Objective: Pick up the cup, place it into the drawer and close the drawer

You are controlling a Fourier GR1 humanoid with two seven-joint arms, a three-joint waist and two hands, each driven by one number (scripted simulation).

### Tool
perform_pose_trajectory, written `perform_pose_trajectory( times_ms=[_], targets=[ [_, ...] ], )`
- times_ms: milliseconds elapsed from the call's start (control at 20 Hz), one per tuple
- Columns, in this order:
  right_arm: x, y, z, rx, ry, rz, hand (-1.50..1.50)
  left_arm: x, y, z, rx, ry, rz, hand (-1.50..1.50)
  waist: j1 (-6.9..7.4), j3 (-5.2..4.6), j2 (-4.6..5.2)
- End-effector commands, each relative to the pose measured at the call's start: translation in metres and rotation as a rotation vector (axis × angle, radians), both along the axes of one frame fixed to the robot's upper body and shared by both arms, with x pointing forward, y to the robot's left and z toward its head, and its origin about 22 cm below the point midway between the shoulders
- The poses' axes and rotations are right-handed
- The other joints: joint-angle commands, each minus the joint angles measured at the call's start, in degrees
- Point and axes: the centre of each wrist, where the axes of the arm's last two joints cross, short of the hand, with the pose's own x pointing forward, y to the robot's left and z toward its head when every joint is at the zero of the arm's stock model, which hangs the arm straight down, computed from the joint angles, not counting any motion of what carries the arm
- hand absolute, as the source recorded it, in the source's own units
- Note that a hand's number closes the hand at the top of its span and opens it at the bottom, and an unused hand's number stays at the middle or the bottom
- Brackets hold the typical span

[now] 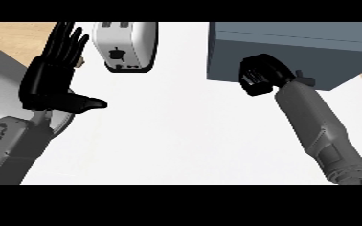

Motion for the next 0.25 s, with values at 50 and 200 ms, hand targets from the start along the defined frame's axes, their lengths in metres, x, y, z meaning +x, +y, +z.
perform_pose_trajectory(
  times_ms=[50,200],
  targets=[
    [0.022,-0.031,0.049,0.026,-0.058,-0.207,1.50,0.003,-0.008,-0.004,-0.010,0.007,0.001,-1.50,0.92,0.70,2.76],
    [0.020,-0.028,0.042,0.030,-0.054,-0.214,1.50,-0.001,-0.009,-0.012,-0.016,0.004,-0.025,-1.50,1.30,0.62,2.83]
  ],
)
